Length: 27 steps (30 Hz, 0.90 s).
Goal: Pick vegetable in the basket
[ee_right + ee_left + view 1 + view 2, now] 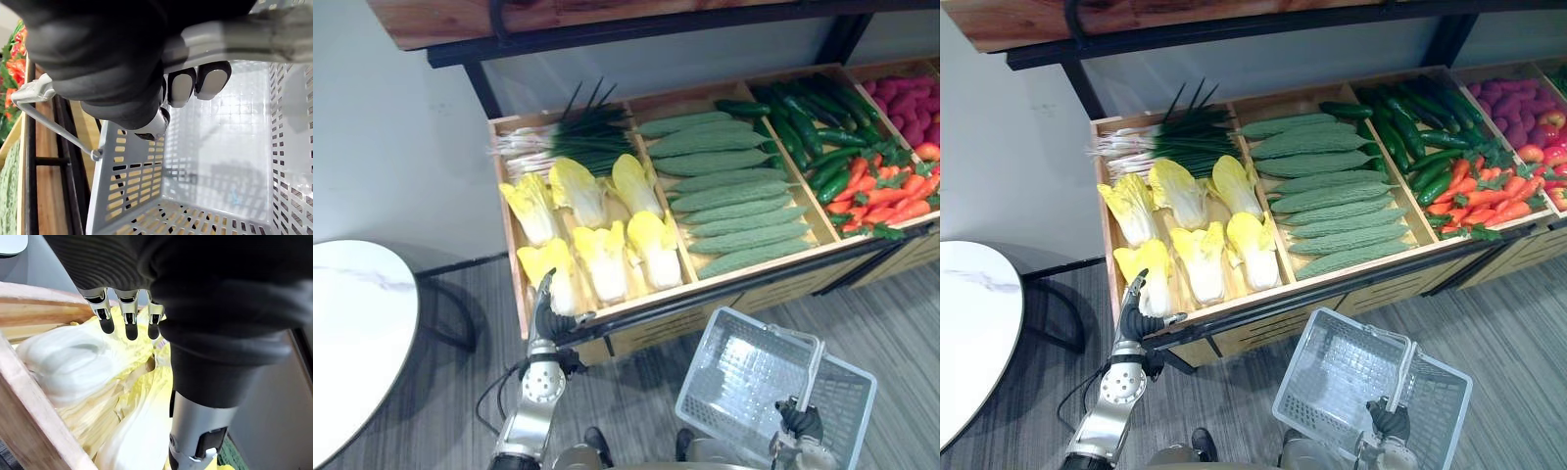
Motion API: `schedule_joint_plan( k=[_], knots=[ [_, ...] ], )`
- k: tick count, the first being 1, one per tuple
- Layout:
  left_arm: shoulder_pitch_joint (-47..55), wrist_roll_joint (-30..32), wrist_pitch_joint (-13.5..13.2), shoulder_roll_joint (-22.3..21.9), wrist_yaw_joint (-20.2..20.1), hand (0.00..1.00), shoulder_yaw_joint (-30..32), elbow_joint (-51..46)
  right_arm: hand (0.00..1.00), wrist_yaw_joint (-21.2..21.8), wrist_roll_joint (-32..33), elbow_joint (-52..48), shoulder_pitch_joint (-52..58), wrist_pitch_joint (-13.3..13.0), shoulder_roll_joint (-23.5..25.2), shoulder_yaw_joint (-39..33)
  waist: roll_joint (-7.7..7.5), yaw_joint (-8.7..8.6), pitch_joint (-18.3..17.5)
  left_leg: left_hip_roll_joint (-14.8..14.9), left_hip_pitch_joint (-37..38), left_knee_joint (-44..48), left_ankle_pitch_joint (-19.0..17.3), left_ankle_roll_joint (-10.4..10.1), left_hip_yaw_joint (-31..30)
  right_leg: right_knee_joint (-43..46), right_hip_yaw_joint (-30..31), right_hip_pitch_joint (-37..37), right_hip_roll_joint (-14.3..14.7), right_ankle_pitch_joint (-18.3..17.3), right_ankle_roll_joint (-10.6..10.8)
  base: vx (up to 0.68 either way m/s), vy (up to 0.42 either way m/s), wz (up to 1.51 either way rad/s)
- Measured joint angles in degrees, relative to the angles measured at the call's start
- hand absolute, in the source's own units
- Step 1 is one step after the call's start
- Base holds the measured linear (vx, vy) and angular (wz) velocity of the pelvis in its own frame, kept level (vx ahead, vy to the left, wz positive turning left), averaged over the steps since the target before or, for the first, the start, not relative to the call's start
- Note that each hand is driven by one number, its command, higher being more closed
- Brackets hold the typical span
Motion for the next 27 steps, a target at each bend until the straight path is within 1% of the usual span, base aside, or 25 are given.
schedule_joint_plan(
  k=[1, 2, 4, 5, 6, 9, 11, 13, 15, 16, 20, 21, 25, 27],
  knots=[
    [-1.4, 0.1, 0.4, 0.0, 0.1, 0.00, 0.0, 1.8, 1.00, 0.0, 0.0, 0.0, -0.1, 0.0, -0.7, 0.4, 0.37, -0.79, 0.1, 0.1, 0.0, -0.9, 0.5, -0.4, 0.0, 0.1, 0.6, -0.8, 0.4, 0.3, 0.0, -0.04, -0.050, -0.29],
    [-2.8, 0.2, 0.6, 0.0, 0.1, 0.00, -0.1, 3.8, 1.00, 0.0, 0.0, 0.0, -0.2, -0.1, -1.5, 0.9, 0.94, -1.23, 0.0, 0.2, -0.1, -1.8, 0.6, -0.6, 0.1, 0.1, 1.4, -1.8, 0.8, 0.8, -0.2, -0.04, -0.044, -0.36],
    [-5.7, 1.0, 1.1, 0.0, 0.3, 0.00, -0.3, 6.5, 1.00, -0.1, 0.0, 0.0, -0.3, -0.2, -2.0, 0.9, 1.37, -1.62, 0.5, 0.4, -0.8, -2.2, 1.3, -0.5, 0.3, 0.1, 2.3, -3.3, 1.1, 1.4, -0.2, -0.06, -0.032, -0.29],
    [-6.5, 1.1, 1.3, 0.0, 0.6, 0.00, -0.4, 7.0, 1.00, -0.1, 0.1, 0.0, -0.4, -0.3, -2.1, 0.9, 1.46, -2.00, 0.5, 0.4, -1.2, -2.1, 1.4, -0.5, 0.3, 0.2, 2.6, -3.9, 1.2, 1.4, -0.3, -0.09, -0.034, -0.22],
    [-7.8, 1.1, 1.6, 0.1, 1.2, 0.00, -0.5, 7.5, 1.00, -0.1, 0.1, -0.1, -0.6, -0.3, -2.2, 1.0, 1.59, -2.74, 0.8, 0.6, -2.0, -2.1, 1.4, -0.5, 0.6, 0.4, 3.1, -4.9, 1.5, 1.7, -0.5, -0.09, -0.027, -0.25],
    [-12.7, 1.9, 1.7, 0.7, 2.8, 0.00, -0.5, 10.4, 1.00, -0.2, 0.2, -0.3, -0.7, -0.5, -2.5, 1.1, 1.39, -2.94, 2.7, 0.6, -2.9, -2.1, 1.6, -0.4, 1.5, 1.9, 4.4, -7.4, 1.6, 1.7, -0.5, -0.08, -0.015, -0.20],
    [-16.2, 2.4, 2.2, 2.0, 4.2, 0.00, -0.3, 13.2, 1.00, -0.2, 0.6, -0.8, -1.0, -0.6, -2.9, 1.3, 1.40, -3.34, 3.8, 0.6, -3.9, -2.1, 1.7, -0.3, 1.6, 2.6, 4.8, -8.9, 1.6, 1.7, -0.6, -0.09, -0.022, -0.11],
    [-20.2, 3.7, 3.3, 4.1, 6.3, 0.00, 0.8, 17.6, 1.00, -0.2, 1.3, -3.2, -1.0, -1.2, -3.0, 2.5, 0.91, -3.99, 5.3, 0.7, -4.6, -2.1, 1.9, -0.3, 2.1, 3.8, 5.4, -10.5, 1.4, 1.8, -0.7, -0.05, -0.026, -0.11],
    [-22.8, 3.7, 4.6, 5.1, 7.3, 0.00, 2.7, 20.6, 1.00, -0.2, 2.1, -4.8, -1.0, -1.8, -3.0, 4.0, 0.51, -4.01, 6.0, 0.8, -4.7, -2.0, 1.9, -0.3, 3.0, 4.4, 6.2, -11.3, 1.3, 1.8, -0.7, -0.02, -0.019, -0.19],
    [-24.7, 3.7, 5.2, 5.3, 7.8, 0.00, 3.6, 22.6, 1.00, -0.2, 2.4, -5.4, -1.0, -2.5, -3.0, 4.8, 0.40, -4.08, 6.5, 0.7, -4.9, -2.0, 1.9, -0.3, 3.2, 4.8, 6.3, -11.8, 1.3, 1.8, -0.7, 0.00, -0.022, -0.12],
    [-28.2, 3.1, 6.3, 5.3, 9.4, 0.00, 4.5, 24.6, 1.00, -0.1, 3.4, -8.3, -0.9, -2.6, -2.9, 6.3, -0.02, -3.96, 8.3, 0.8, -5.1, -1.8, 1.9, -0.3, 3.3, 5.4, 6.2, -12.0, 1.1, 1.8, -0.6, 0.01, -0.006, 0.00],
    [-28.5, 3.1, 6.3, 5.3, 9.9, 1.00, 4.7, 25.2, 1.00, -0.1, 3.6, -9.4, -0.9, -2.7, -2.9, 6.7, -0.01, -3.88, 8.7, 0.8, -5.1, -1.7, 1.9, -0.3, 3.3, 5.5, 6.2, -12.0, 1.0, 1.7, -0.5, 0.05, -0.019, 0.02],
    [-29.2, 2.0, 6.2, 4.7, 9.9, 1.00, 6.1, 25.6, 1.00, 0.1, 4.8, -11.6, -0.9, -2.7, -2.8, 7.7, -0.03, -3.53, 9.3, 0.8, -5.1, -1.1, 1.8, -0.3, 3.8, 6.2, 6.1, -12.0, 0.7, 1.4, -0.1, 0.05, -0.018, 0.03],
    [-31.0, 1.9, 6.0, 4.1, 9.6, 1.00, 6.1, 26.7, 1.00, 1.1, 5.4, -12.0, -0.9, -2.7, -2.8, 7.7, -0.05, -2.37, 9.5, 0.8, -5.0, -1.1, 1.8, -0.3, 3.8, 6.3, 6.1, -12.0, 0.7, 1.4, -0.1, 0.00, 0.000, 0.00]
  ],
)
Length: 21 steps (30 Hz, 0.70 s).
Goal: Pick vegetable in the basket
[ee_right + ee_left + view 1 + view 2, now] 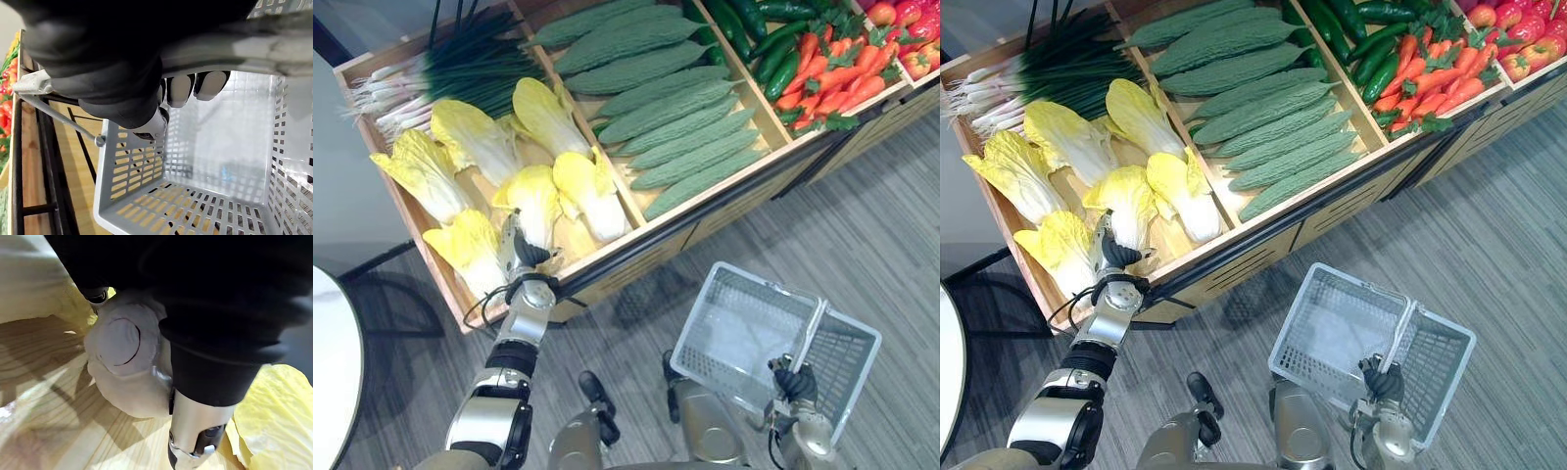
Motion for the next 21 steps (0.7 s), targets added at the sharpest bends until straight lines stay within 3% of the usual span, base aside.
schedule_joint_plan(
  k=[12, 21],
  knots=[
    [-0.2, -6.9, -2.1, 0.1, -2.7, 1.00, -0.4, 0.3, 1.00, 0.1, 0.3, -1.3, 0.0, 0.0, 0.0, -0.2, 0.29, -0.47, 0.5, -0.8, 1.5, -1.1, 0.1, 0.0, -1.9, -0.6, -1.4, 2.2, -0.7, -0.1, 0.2, 0.02, -0.011, 0.05],
    [16.1, -8.9, -2.4, -5.7, -4.8, 1.00, -4.7, -28.7, 1.00, -0.1, -0.9, 0.8, -0.3, 0.3, 1.1, -3.1, 0.71, -0.37, 0.4, -2.2, 4.6, -2.2, 0.1, 0.0, -4.2, -3.1, -2.8, 6.9, -1.4, -0.6, 0.9, 0.07, 0.012, 0.10]
  ],
)
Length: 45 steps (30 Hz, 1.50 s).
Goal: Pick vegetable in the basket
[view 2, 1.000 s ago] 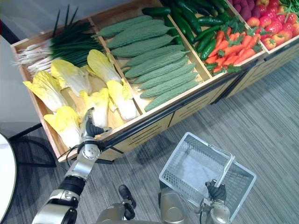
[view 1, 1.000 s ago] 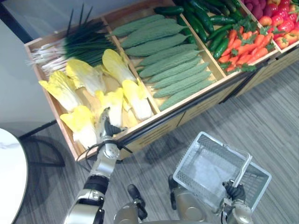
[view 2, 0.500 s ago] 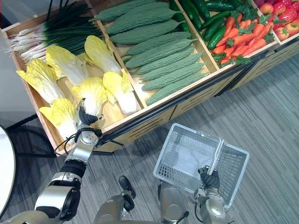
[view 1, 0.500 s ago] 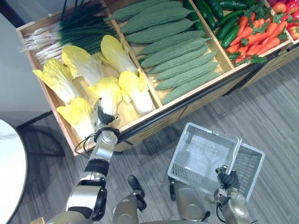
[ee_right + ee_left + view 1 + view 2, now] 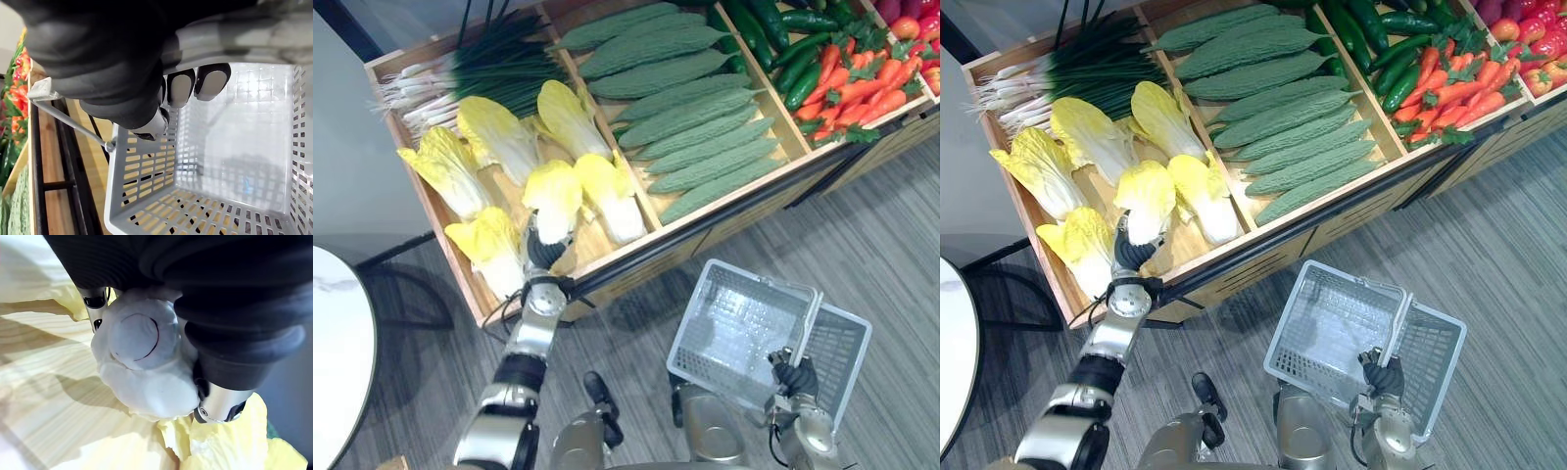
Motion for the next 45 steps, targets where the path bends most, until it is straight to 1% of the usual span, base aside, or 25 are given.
schedule_joint_plan(
  k=[2, 6, 10, 14, 15, 16, 20, 23, 25, 26, 28, 29, 31, 32, 33, 34, 35, 37, 38, 39, 40, 41, 42, 43, 45],
  knots=[
    [2.7, 0.0, -1.4, -1.0, 0.0, 1.00, -0.3, -6.6, 1.00, 0.0, 0.0, 0.0, 0.0, 0.0, 0.0, -0.4, 0.28, 0.00, -0.2, -0.1, 1.0, 0.0, 0.0, 0.0, -0.7, -0.1, -0.2, 1.2, 0.1, -0.2, 0.2, 0.06, -0.016, 0.09],
    [7.6, 0.6, -4.1, -2.1, 0.0, 1.00, -1.7, -16.5, 1.00, 0.1, -0.6, 0.0, 0.1, 0.0, 0.0, -2.8, 2.35, 0.09, -1.5, 0.0, 2.3, -0.4, 0.0, 0.0, -1.5, -0.8, -0.6, 3.0, 0.3, -0.3, 0.4, 0.02, -0.019, 0.06],
    [12.6, 0.9, -5.9, -4.1, 0.0, 1.00, -1.9, -21.7, 1.00, 0.1, -1.2, -0.1, 0.3, 0.1, 0.0, -4.0, 3.78, 0.12, -2.6, 0.2, 3.7, 0.1, -0.3, 0.2, -1.6, -0.6, -0.5, 4.4, 0.6, -0.5, 0.3, -0.01, -0.013, 0.00],
    [17.9, 1.4, -6.8, -5.0, 0.0, 1.00, -2.3, -26.0, 1.00, -0.2, -1.3, -3.2, 1.4, 0.2, 1.4, -4.2, 3.64, 0.69, -2.6, 1.2, 3.0, 6.6, -4.0, 0.1, -3.7, 2.7, 1.2, 4.1, 1.0, -2.2, 0.1, -0.05, -0.035, -0.19],
    [20.5, 1.3, -6.9, -5.8, 0.0, 1.00, -2.6, -28.1, 1.00, -0.3, -1.2, -6.0, 2.7, 0.3, 1.9, -3.6, 3.31, 2.10, -2.9, 1.7, 1.7, 10.3, -6.6, -0.3, -8.1, 3.8, 3.3, 2.8, 1.7, -2.8, -0.2, -0.06, -0.053, -0.90],
    [22.8, 1.2, -7.4, -6.4, 0.0, 1.00, -3.2, -30.0, 1.00, -0.6, -1.3, -8.8, 3.4, 0.3, 2.5, -3.1, 4.22, 3.11, -3.7, 2.2, 0.9, 12.9, -9.2, -1.2, -10.8, 4.6, 5.2, 2.2, 2.7, -3.1, -0.4, -0.06, -0.027, -0.95],
    [27.8, 0.8, -8.4, -6.5, -1.4, 1.00, -6.9, -31.5, 1.00, -1.4, -1.3, -16.3, 7.4, 0.3, 3.4, -1.6, 2.68, 2.77, -6.6, 3.4, 0.5, 15.7, -12.7, -0.9, -7.8, 5.0, 9.1, 0.6, 4.4, -3.0, -0.2, -0.02, 0.029, -0.63],
    [30.1, -1.1, -8.7, -6.4, -3.5, 1.00, -8.8, -31.7, 1.00, -1.4, -1.3, -20.3, 9.0, 0.3, 3.4, 0.7, 1.74, 2.96, -8.0, 5.3, 1.2, 18.6, -15.0, -1.1, -2.1, 4.6, 14.2, -0.6, 6.7, -1.7, 0.6, 0.02, 0.076, -1.12],
    [30.3, -2.1, -8.6, -6.2, -4.4, 1.00, -8.9, -31.7, 1.00, -1.3, -1.9, -22.9, 9.0, 0.4, 3.6, 3.1, 0.94, 3.27, -8.3, 7.4, 0.8, 22.0, -16.7, -1.0, 3.7, 3.4, 19.8, -3.1, 9.2, 1.4, 1.4, 0.01, 0.095, -1.52],
    [30.2, -2.5, -8.6, -6.0, -4.8, 1.00, -8.9, -31.7, 1.00, -1.3, -2.2, -23.2, 8.4, 0.4, 3.8, 3.5, 0.64, 3.48, -8.4, 8.3, 0.6, 22.3, -16.9, -1.0, 5.1, 2.7, 20.1, -3.8, 9.4, 1.9, 1.2, -0.01, 0.038, -1.57],
    [28.9, -3.2, -8.5, -5.3, -5.1, 1.00, -9.4, -31.3, 1.00, -1.3, -3.5, -23.3, 7.2, 0.8, 5.0, 4.2, -0.62, 3.68, -8.7, 9.3, 1.6, 22.2, -17.3, -0.7, 11.6, 2.1, 7.9, -7.3, 4.6, 0.7, -1.1, -0.01, 0.014, -1.58],
    [27.3, -3.4, -8.4, -5.1, -5.1, 1.00, -9.8, -30.4, 1.00, -1.4, -4.7, -22.9, 6.6, 1.3, 5.5, 4.4, -1.12, 3.79, -8.7, 9.4, 4.2, 21.8, -17.7, -0.9, 15.9, 4.0, -6.6, -8.3, -1.1, -0.1, -3.1, 0.01, 0.016, -1.46],
    [26.1, -3.5, -8.5, -5.2, -5.1, 1.00, -9.8, -29.0, 1.00, -1.4, -5.3, -21.3, 5.3, 1.5, 5.1, 4.6, -0.87, 3.40, -8.7, 9.2, 6.6, 21.5, -18.2, -1.3, 18.8, 5.0, -17.6, -7.3, -5.2, 0.7, -6.5, 0.07, -0.011, -1.30],
    [24.8, -3.5, -8.6, -5.3, -5.2, 1.00, -9.7, -27.4, 1.00, -1.4, -6.3, -18.6, 2.9, 1.5, 4.0, 4.7, -0.03, 3.43, -9.0, 9.2, 8.6, 20.0, -18.2, -1.3, 20.9, 5.1, -27.5, -6.1, -8.1, 1.0, -7.9, 0.11, -0.106, -1.78],
    [23.7, -3.6, -8.7, -5.2, -5.2, 1.00, -9.6, -26.5, 1.00, -1.4, -6.8, -16.9, 0.2, 1.7, 3.0, 4.7, 0.60, 3.41, -9.4, 9.1, 9.3, 18.5, -18.2, -1.3, 22.7, 5.2, -34.0, -5.7, -9.4, 1.2, -7.6, 0.07, -0.124, -1.85],
    [23.0, -3.9, -8.8, -5.2, -5.2, 1.00, -9.6, -26.0, 1.00, -1.4, -6.8, -16.6, -0.9, 2.1, 2.9, 4.7, 0.62, 3.40, -9.4, 9.1, 9.5, 18.3, -18.2, -1.3, 23.5, 4.8, -34.6, -6.1, -9.2, 1.9, -6.5, 0.12, -0.213, -1.79],
    [21.3, -4.6, -8.9, -5.3, -5.9, 1.00, -9.6, -23.9, 1.00, -1.2, -6.9, -16.2, -2.2, 2.4, 2.8, 4.7, 0.94, 3.22, -9.4, 9.9, 9.9, 18.9, -18.2, -1.3, 24.0, 3.7, -31.8, -7.4, -6.9, 2.5, -5.7, 0.16, -0.232, -1.54],
    [18.8, -4.8, -8.8, -5.2, -7.3, 1.00, -11.2, -19.3, 1.00, -1.2, -6.8, -16.0, -2.6, 2.6, 1.8, 4.8, 1.84, 2.76, -9.4, 14.3, 10.0, 26.7, -17.7, -0.4, 23.2, 2.0, -27.7, -6.8, -2.5, 2.5, -6.0, 0.28, -0.280, -1.56],
    [18.0, -5.2, -8.8, -5.2, -7.7, 1.00, -12.4, -17.3, 1.00, -1.1, -6.8, -16.0, -2.6, 2.7, 1.0, 5.0, 2.20, 2.78, -9.2, 17.4, 9.1, 33.9, -15.6, 3.1, 20.3, 0.8, -25.4, -5.1, -0.1, 2.5, -6.7, 0.20, -0.152, -1.22],
    [17.8, -5.4, -8.8, -5.2, -7.8, 1.00, -13.0, -16.3, 1.00, -1.1, -6.8, -16.0, -2.6, 2.7, 0.3, 5.3, 2.41, 2.70, -9.1, 18.6, 8.2, 38.0, -13.5, 5.8, 17.3, -0.3, -24.3, -3.8, 1.0, 2.8, -7.2, 0.27, -0.109, -1.21],
    [17.4, -5.8, -8.8, -4.8, -7.9, 1.00, -13.8, -14.7, 1.00, -1.1, -6.7, -16.0, -2.9, 2.6, -1.2, 5.9, 2.73, 2.36, -9.0, 18.9, 5.3, 44.1, -11.1, 5.7, 10.2, -2.4, -21.8, -1.6, 2.2, 3.0, -7.5, 0.22, -0.031, -0.89],
    [17.0, -5.9, -8.9, -4.8, -7.9, 1.00, -14.5, -14.0, 1.00, -1.2, -6.7, -16.0, -3.3, 2.6, -1.7, 6.2, 2.92, 2.35, -9.0, 17.7, 3.5, 45.9, -12.6, 3.6, 6.4, -3.0, -20.7, -1.0, 2.4, 3.0, -7.5, 0.33, -0.006, -1.03],
    [16.4, -6.5, -8.9, -4.7, -8.2, 1.00, -15.9, -13.6, 1.00, -1.2, -6.2, -16.0, -4.5, 2.6, -2.9, 6.4, 2.91, 2.34, -9.0, 14.4, -0.3, 47.1, -15.5, 2.1, 0.2, -3.8, -18.3, -0.1, 2.4, 3.0, -7.5, 0.27, 0.062, -1.00],
    [16.0, -6.9, -8.9, -4.7, -8.9, 1.00, -17.0, -13.1, 1.00, -1.2, -6.0, -16.0, -5.7, 2.6, -3.6, 6.6, 2.88, 2.77, -8.9, 11.5, -3.3, 46.3, -17.8, 2.1, -4.0, -4.7, -16.2, 1.2, 2.2, 3.3, -7.2, 0.28, 0.072, -0.94],
    [15.8, -6.7, -9.0, -4.7, -9.0, 1.00, -18.0, -12.3, 1.00, -0.9, -5.3, -16.0, -6.2, 2.6, -3.8, 6.8, 2.59, 3.41, -8.8, 8.1, -5.2, 41.5, -19.1, 1.8, -8.4, -5.2, -13.5, 3.7, 1.4, 4.2, -6.1, 0.28, 0.103, -0.84]
  ],
)
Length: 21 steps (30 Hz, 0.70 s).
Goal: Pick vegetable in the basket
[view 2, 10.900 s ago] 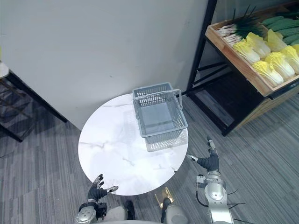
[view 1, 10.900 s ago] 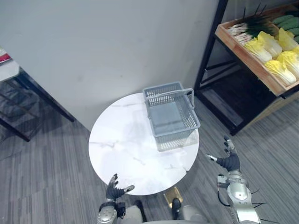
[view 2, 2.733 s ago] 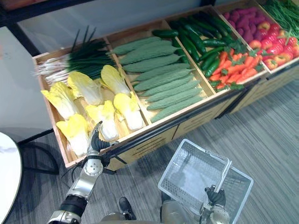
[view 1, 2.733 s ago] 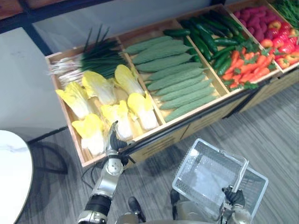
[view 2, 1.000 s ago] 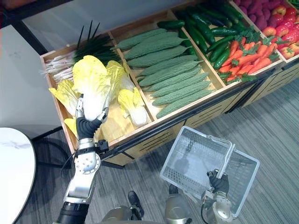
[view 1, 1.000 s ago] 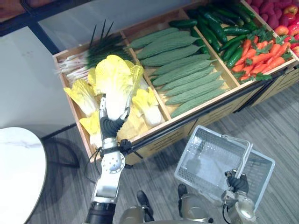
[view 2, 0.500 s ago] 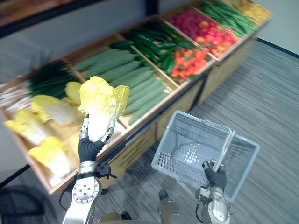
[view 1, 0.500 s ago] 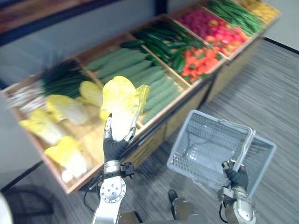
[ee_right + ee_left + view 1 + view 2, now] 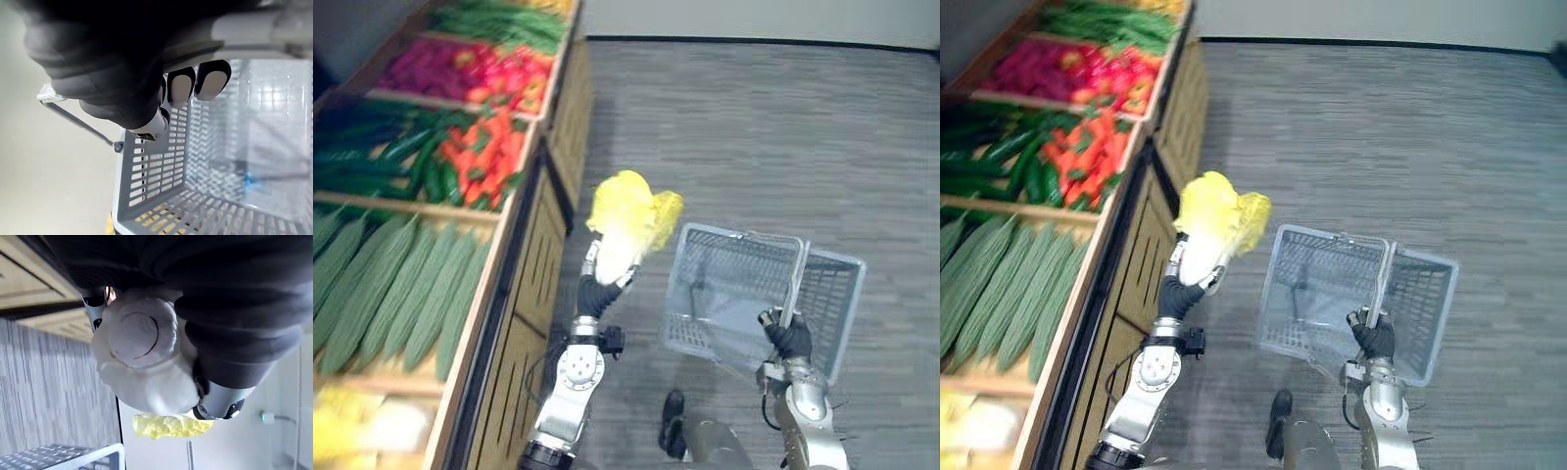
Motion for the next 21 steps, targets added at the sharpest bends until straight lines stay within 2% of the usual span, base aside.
schedule_joint_plan(
  k=[1, 2, 3, 4, 5, 6, 7, 8, 11, 17, 18, 21],
  knots=[
    [0.0, 0.2, -0.2, 0.0, 0.0, 1.00, 0.0, 0.6, 1.00, 0.6, 1.1, 0.0, -0.1, 0.0, -0.8, 0.7, -0.06, 0.08, 0.0, -2.1, -1.4, -4.5, 0.2, -0.3, -2.8, -0.1, 1.3, 1.0, -0.7, 0.2, 0.5, 0.25, 0.134, -0.81],
    [0.0, 0.4, -0.2, 0.1, 0.0, 1.00, 0.0, 0.8, 1.00, 0.9, 1.5, 0.0, -0.1, 0.0, -1.2, 1.3, -0.16, 0.27, 0.1, -2.9, -1.8, -7.1, 0.6, -0.9, -3.8, -0.1, 2.0, 1.3, -1.0, 0.3, 1.0, 0.20, 0.175, -0.92],
    [-0.1, 0.8, -0.2, -0.1, 0.1, 1.00, -0.1, 1.1, 1.00, 1.2, 2.3, -0.1, -0.1, -0.1, -2.3, 2.4, 0.93, 0.61, -0.3, -3.6, -2.0, -14.3, 4.6, -2.9, -5.3, -0.4, 3.6, 1.5, -0.6, 0.6, 2.1, 0.17, 0.222, -1.01],
    [-0.2, 1.3, -0.4, -0.4, 0.0, 1.00, -0.3, 1.5, 1.00, 2.3, 3.3, -0.2, 0.1, -0.1, -3.3, 3.3, 2.78, 0.49, -0.8, -3.0, -2.2, -19.2, 8.7, -3.0, -6.4, -1.7, 5.2, 2.3, 1.3, 0.6, 3.7, 0.17, 0.222, -0.88],
    [-0.5, 1.7, -0.6, -0.3, -0.2, 1.00, -0.5, 2.4, 1.00, 2.6, 3.7, -0.2, 0.3, 0.0, -3.1, 3.8, 2.73, 0.13, -0.9, -3.3, -1.2, -20.5, 7.9, -2.8, -6.4, -2.7, 5.8, 2.9, 1.0, 1.0, 4.5, 0.21, 0.260, -0.39],
    [-1.7, 2.5, -0.7, 0.2, -1.2, 1.00, -0.7, 4.8, 1.00, 3.8, 4.8, -0.4, 0.9, 0.0, -2.3, 4.5, 1.14, -0.60, -1.0, -5.1, 0.3, -23.8, 8.5, -1.9, -6.0, -4.3, 6.3, 3.4, -0.5, 1.6, 5.4, 0.17, 0.195, -0.01],
    [-2.8, 3.5, -0.5, 1.2, -1.3, 1.00, -1.5, 7.1, 1.00, 4.9, 6.5, -0.5, 1.6, 0.0, -1.4, 5.3, -0.11, -0.54, -1.1, -6.8, 1.9, -26.7, 9.7, -1.2, -5.3, -5.1, 7.2, 3.5, -1.9, 2.0, 6.1, 0.19, 0.219, 0.08],
    [-2.9, 4.3, -0.3, 1.8, -1.6, 1.00, -2.1, 8.0, 1.00, 5.4, 7.9, -0.5, 2.0, 0.0, -1.2, 6.2, -0.55, -0.78, -1.1, -7.7, 2.8, -28.3, 10.4, -0.8, -4.9, -5.6, 7.5, 3.7, -2.6, 2.3, 6.4, 0.11, 0.128, 0.03],
    [-2.8, 6.3, 0.8, 2.2, -2.2, 1.00, -2.4, 10.0, 1.00, 7.6, 10.8, -0.6, 2.6, 1.0, -0.6, 10.3, -0.75, -0.47, -1.1, -8.9, 4.3, -30.4, 10.5, -0.6, -3.6, -6.9, 9.4, 4.2, -3.5, 2.9, 7.3, 0.12, 0.129, -0.15],
    [-2.7, 10.9, 1.9, 2.9, -2.6, 1.00, -2.6, 15.0, 1.00, 12.5, 16.9, -2.9, 2.6, 2.0, 0.4, 19.5, -1.14, -0.50, -1.1, -9.0, 8.1, -34.0, 10.5, -0.6, -1.4, -7.8, 12.5, 5.3, -3.1, 3.8, 6.3, 0.05, 0.032, -0.20],
    [-2.5, 11.9, 2.0, 3.0, -2.7, 0.00, -2.6, 16.3, 1.00, 13.4, 17.9, -3.6, 2.5, 2.0, 0.5, 20.3, -1.34, -0.43, -1.2, -9.1, 8.4, -34.3, 10.5, -0.6, -1.1, -7.9, 13.0, 5.3, -3.2, 3.8, 6.3, 0.02, 0.026, -0.13],
    [-2.3, 14.1, 2.8, 3.2, -2.9, 0.00, -2.7, 19.4, 1.00, 13.5, 19.5, -4.7, 1.9, 2.0, 1.2, 22.4, -1.91, -0.46, -1.6, -9.2, 9.0, -34.8, 10.5, -0.6, -0.9, -7.9, 13.3, 5.4, -3.1, 3.8, 6.3, 0.00, 0.022, -0.06]
  ],
)
